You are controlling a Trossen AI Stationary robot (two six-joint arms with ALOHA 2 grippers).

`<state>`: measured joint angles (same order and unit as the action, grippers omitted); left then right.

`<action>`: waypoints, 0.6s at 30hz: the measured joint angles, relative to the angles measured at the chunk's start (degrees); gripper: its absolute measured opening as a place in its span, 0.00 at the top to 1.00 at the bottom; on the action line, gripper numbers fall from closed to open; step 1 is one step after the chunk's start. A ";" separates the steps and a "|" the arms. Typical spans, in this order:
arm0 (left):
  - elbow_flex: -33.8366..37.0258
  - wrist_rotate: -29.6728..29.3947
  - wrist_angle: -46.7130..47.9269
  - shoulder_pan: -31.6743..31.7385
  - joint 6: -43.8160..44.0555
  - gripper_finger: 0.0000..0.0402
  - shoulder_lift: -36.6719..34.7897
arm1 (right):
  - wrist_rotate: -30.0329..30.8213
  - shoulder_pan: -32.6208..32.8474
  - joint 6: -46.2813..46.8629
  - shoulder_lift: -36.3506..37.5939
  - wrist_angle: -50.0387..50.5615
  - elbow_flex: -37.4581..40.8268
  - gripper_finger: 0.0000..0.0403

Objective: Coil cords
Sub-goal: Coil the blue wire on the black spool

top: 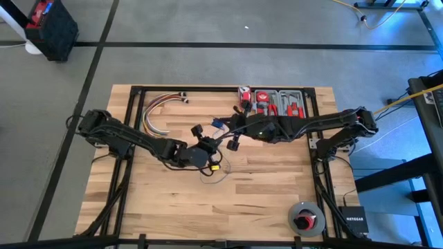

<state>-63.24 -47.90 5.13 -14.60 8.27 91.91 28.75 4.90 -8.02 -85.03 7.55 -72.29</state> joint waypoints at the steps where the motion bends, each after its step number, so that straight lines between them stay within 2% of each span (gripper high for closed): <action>1: 0.00 -0.13 -0.32 0.27 0.00 1.00 0.54 | -0.47 0.00 -0.17 0.68 -0.39 0.02 0.99; 9: -0.26 -0.60 -3.23 2.28 -2.33 1.00 3.11 | -1.83 0.00 -1.95 6.26 -0.05 0.31 0.99; 18: -0.11 0.14 -2.19 2.98 -2.71 1.00 3.46 | -3.42 -0.02 -2.93 14.41 0.09 0.31 0.99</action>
<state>-63.35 -47.76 2.94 -11.63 5.56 95.37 25.33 4.89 -10.95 -70.62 7.65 -71.99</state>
